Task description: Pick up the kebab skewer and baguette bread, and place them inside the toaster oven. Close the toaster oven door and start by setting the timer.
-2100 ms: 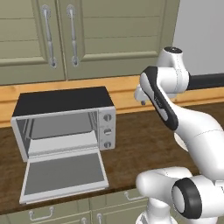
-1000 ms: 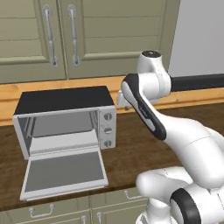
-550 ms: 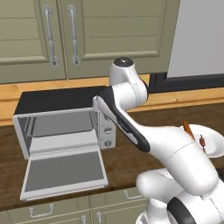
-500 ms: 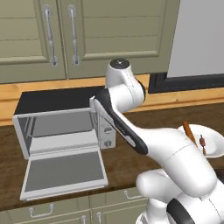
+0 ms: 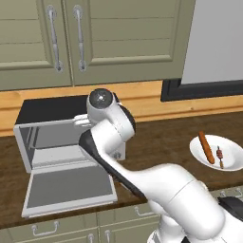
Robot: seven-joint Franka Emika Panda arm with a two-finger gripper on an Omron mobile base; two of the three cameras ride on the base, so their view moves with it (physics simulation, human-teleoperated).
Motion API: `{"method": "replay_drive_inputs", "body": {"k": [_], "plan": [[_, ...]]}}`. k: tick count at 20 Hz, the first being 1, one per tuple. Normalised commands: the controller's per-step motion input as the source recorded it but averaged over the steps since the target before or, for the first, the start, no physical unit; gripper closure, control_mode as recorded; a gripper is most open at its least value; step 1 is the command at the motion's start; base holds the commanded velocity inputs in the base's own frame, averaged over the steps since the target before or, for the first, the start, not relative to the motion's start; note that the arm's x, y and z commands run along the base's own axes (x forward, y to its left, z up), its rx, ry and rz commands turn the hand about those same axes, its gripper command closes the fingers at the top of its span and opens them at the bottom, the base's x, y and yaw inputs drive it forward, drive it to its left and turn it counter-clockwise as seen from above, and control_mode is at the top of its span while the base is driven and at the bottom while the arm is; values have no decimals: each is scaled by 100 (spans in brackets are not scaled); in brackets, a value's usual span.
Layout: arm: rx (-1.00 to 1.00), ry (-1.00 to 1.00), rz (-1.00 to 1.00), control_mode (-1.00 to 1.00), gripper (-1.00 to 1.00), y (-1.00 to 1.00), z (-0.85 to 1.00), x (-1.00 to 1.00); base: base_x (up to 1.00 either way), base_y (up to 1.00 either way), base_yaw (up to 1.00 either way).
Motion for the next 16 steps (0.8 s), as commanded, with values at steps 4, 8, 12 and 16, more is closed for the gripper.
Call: {"method": "replay_drive_inputs", "body": {"k": [4, 8, 12, 16], "plan": [[0, -23, -2, -100, -100, 40, -4, 0, 0, 0, 0], [0, -8, 0, -100, -100, 56, -7, 14, 0, 0, 0], [0, 0, 0, -100, -100, 44, -26, 30, 0, 0, 0], [0, 0, 0, -100, -100, 34, -36, 4, 0, 0, 0]]}}
